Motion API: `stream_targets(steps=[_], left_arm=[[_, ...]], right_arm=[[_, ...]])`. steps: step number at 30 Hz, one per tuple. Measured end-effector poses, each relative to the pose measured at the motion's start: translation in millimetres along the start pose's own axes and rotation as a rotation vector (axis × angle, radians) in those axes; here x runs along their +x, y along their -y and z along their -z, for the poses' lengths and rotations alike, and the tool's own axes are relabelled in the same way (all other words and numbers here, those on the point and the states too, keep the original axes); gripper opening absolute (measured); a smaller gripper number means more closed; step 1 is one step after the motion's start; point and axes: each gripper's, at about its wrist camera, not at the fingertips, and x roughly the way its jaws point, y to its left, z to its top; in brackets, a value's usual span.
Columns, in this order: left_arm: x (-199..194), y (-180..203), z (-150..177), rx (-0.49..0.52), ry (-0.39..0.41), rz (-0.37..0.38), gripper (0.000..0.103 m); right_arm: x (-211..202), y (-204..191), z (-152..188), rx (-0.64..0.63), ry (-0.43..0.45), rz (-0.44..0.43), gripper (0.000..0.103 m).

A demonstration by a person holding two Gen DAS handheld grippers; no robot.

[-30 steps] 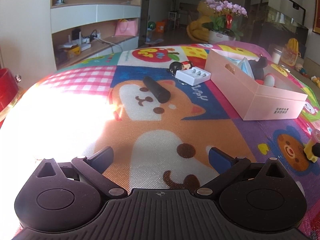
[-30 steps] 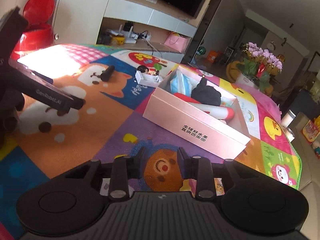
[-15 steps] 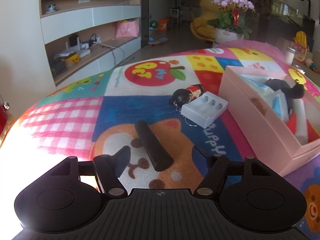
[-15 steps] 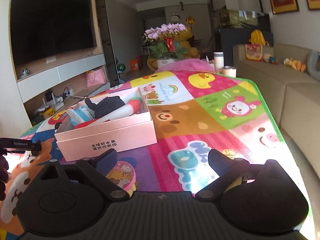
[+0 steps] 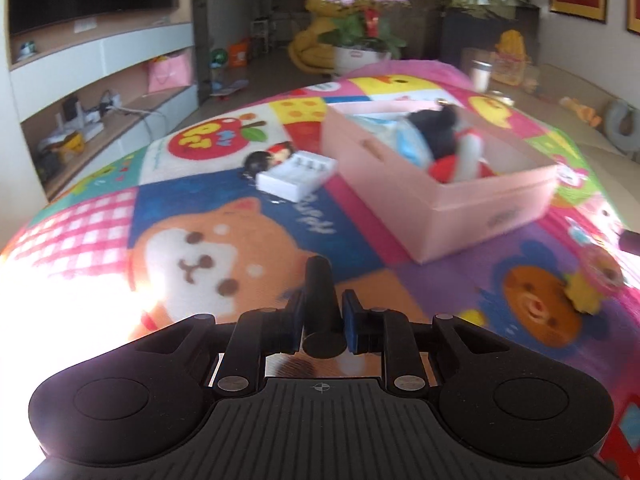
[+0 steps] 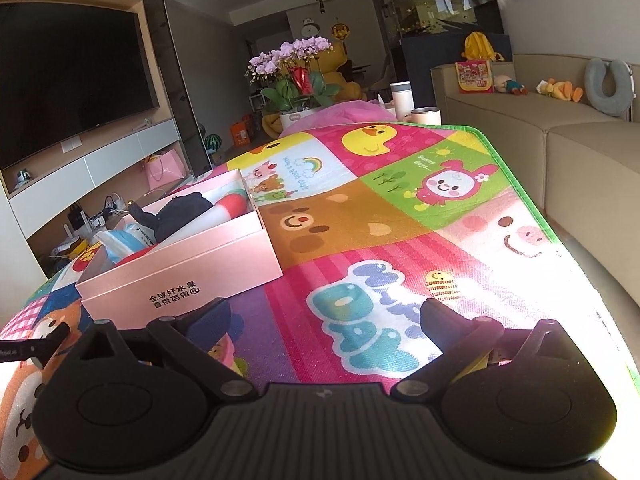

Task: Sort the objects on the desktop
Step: 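Carry the yellow cup with right gripper while left gripper grasps the black cylinder, then set the yellow cup on the mat with right gripper while left gripper holds the black cylinder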

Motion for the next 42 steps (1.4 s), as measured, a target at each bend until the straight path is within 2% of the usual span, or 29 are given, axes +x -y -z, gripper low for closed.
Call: stream_targets(steps=[4,6,8,10,12,14,16,19,25,34,36,42], left_arm=[[-24.1,34.2,19.6,0.052,0.008,0.142,0.023],[-27.9,45.1,25.9,0.06,0.009,0.18,0.025],[-26.8,51.0,31.8,0.077,0.007,0.174,0.032],[-21.7,51.6,36.5,0.079,-0.012,0.144,0.048],[-17.8,47.6,38.4,0.057,-0.034,0.138,0.05],[-20.7,45.9,35.4,0.049,-0.032,0.164,0.059],[-24.3,49.3,31.5,0.049,-0.008,0.195,0.076],[-21.6,60.6,23.9,0.073,0.02,0.217,0.084],[10.6,85.8,4.0,0.138,0.025,0.24,0.088],[54.4,117.2,-18.2,0.279,0.044,0.232,0.094],[65.6,117.9,-23.7,0.285,0.04,0.224,0.094],[85.8,121.2,-30.7,0.274,-0.019,0.285,0.094]], right_arm=[[1.7,-4.6,0.8,-0.021,-0.003,0.013,0.103],[1.6,-6.2,1.2,-0.03,-0.001,0.022,0.103],[0.8,-8.5,2.1,-0.041,0.002,0.03,0.103],[0.5,-10.9,2.7,-0.054,0.003,0.036,0.103],[0.4,-12.9,3.3,-0.065,0.005,0.041,0.103],[0.6,-13.9,3.5,-0.072,0.006,0.043,0.103],[1.9,-14.2,3.5,-0.071,0.001,0.044,0.103],[3.8,-13.7,3.3,-0.064,-0.01,0.048,0.103],[2.0,-11.6,4.2,-0.053,-0.003,0.043,0.103],[2.5,-6.6,3.2,-0.023,-0.006,0.022,0.103],[3.1,-4.0,3.0,-0.005,-0.012,0.016,0.103],[5.0,0.2,2.9,0.023,-0.024,0.001,0.103]])
